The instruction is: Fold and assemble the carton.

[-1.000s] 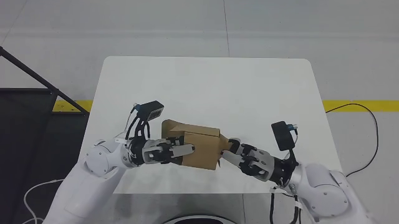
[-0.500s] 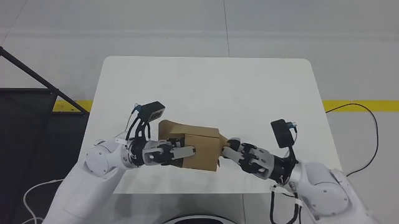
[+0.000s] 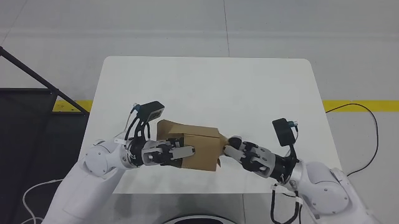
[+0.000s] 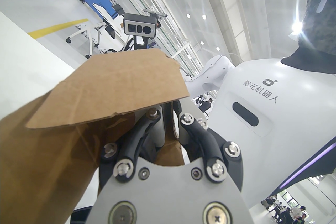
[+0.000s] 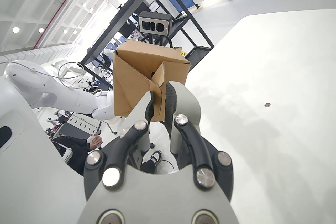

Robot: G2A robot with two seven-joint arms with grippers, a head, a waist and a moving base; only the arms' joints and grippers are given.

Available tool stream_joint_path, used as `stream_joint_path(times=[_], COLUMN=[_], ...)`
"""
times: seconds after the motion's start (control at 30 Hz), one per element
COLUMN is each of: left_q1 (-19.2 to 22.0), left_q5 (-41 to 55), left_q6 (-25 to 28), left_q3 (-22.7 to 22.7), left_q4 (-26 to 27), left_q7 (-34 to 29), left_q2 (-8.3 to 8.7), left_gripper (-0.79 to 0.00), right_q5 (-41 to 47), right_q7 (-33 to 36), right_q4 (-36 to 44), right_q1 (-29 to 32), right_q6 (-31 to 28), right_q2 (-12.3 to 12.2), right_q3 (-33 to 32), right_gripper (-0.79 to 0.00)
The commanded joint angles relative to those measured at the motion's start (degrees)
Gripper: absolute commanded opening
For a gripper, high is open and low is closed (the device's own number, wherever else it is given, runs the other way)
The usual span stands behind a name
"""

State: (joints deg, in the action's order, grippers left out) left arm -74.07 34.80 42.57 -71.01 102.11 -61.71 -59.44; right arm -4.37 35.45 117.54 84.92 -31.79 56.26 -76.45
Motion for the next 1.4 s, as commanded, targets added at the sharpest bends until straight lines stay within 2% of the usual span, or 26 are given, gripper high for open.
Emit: stream_joint_path(times=[0.0,0.07,0.5,0.8,1.37], left_q1=[0.0,0.0,0.1,0.2,0.7], left_q5=[0.2,0.3,1.1,1.0,1.0], left_q6=[0.0,0.0,-0.1,-0.2,-0.2], left_q3=[0.0,0.0,0.3,0.8,1.6], left_q4=[0.0,0.1,0.3,0.1,-0.4], left_q7=[0.0,0.0,-0.1,-0.2,-0.2], left_q2=[0.03,0.08,0.40,0.57,0.74], left_gripper=[-0.785,-0.785,-0.785,-0.785,-0.785], right_q5=[0.0,0.0,0.3,-0.8,-2.7], right_q7=[0.0,-0.1,0.2,1.0,1.1], right_q4=[-0.1,-0.2,-0.4,0.4,1.3], right_q1=[-0.1,-0.1,-0.2,-0.6,-1.9], right_q6=[0.1,0.2,0.9,0.8,2.1], right_q2=[0.0,0.0,0.0,0.1,0.4], right_q3=[0.0,0.0,0.0,0.9,2.8], right_gripper=[-0.736,-0.745,-0.677,-0.785,-0.785])
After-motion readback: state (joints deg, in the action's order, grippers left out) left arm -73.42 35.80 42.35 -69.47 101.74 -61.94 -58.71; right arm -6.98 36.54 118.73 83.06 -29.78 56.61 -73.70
